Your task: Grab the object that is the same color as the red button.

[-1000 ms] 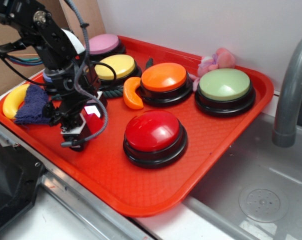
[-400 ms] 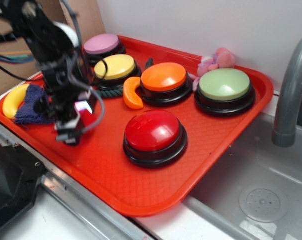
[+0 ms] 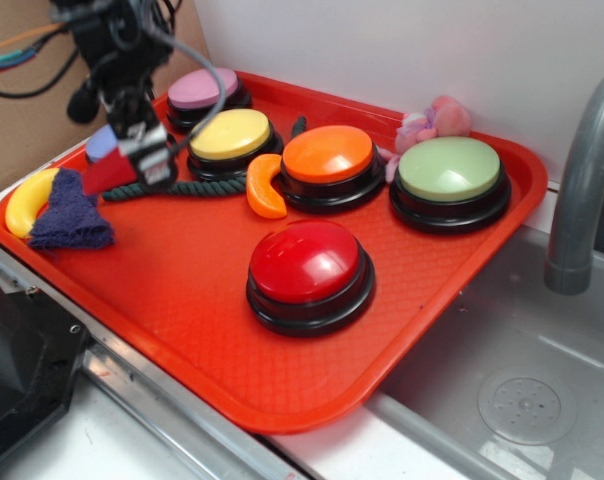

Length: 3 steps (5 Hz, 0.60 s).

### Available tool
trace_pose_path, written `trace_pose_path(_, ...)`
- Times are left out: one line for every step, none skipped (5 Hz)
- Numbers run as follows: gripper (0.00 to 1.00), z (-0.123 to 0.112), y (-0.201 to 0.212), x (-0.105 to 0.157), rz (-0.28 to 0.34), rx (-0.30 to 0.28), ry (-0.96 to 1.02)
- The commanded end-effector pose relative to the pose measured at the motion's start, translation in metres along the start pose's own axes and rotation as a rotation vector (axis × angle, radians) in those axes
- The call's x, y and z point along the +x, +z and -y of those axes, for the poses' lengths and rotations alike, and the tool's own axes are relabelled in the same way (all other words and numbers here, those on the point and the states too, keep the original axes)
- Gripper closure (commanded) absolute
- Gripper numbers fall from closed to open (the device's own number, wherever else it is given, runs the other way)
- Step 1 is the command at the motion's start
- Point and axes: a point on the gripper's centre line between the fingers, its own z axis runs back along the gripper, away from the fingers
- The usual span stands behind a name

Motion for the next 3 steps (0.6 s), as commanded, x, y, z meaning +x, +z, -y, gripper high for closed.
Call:
trace_pose_path(1.00,-0.001,0.069,0.014,-0.005,0.090,0.472)
trace_pose_path(1.00,-0.001,0.085,0.016,0.046,0.111,0.638)
trace_pose_path(1.00,-0.004,0.080,0.014,-0.011,0.146,0.688)
